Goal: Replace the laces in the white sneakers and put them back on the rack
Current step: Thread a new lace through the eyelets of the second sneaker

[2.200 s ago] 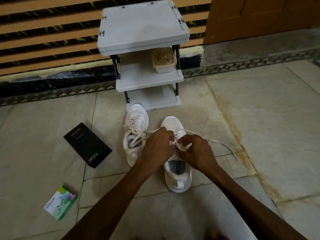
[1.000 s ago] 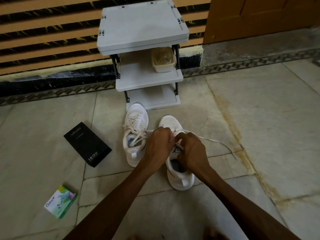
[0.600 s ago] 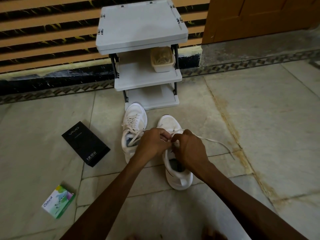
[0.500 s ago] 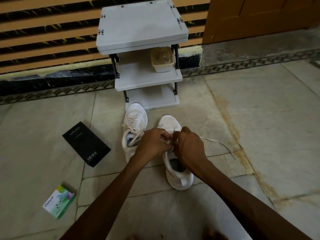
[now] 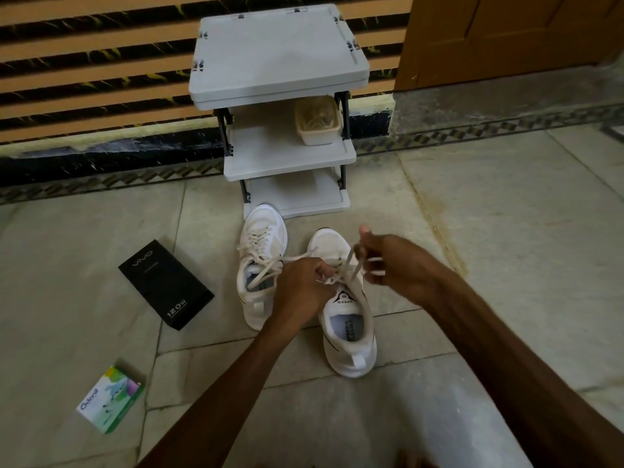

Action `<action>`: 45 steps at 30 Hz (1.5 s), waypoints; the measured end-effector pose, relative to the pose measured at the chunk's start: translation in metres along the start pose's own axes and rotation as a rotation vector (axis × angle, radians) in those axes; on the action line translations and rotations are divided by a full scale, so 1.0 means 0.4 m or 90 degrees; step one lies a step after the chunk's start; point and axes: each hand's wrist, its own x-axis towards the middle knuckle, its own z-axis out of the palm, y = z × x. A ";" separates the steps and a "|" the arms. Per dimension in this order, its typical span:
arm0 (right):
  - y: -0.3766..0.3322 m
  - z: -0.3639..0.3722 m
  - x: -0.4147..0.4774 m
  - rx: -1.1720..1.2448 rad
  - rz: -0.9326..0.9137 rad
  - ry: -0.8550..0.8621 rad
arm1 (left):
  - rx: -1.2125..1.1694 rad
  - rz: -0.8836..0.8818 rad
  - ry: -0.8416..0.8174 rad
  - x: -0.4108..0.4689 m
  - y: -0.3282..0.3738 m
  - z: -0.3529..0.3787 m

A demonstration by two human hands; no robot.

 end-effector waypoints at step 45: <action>0.148 0.023 0.015 -0.549 -0.292 0.191 | -0.095 0.040 -0.151 -0.020 0.027 -0.128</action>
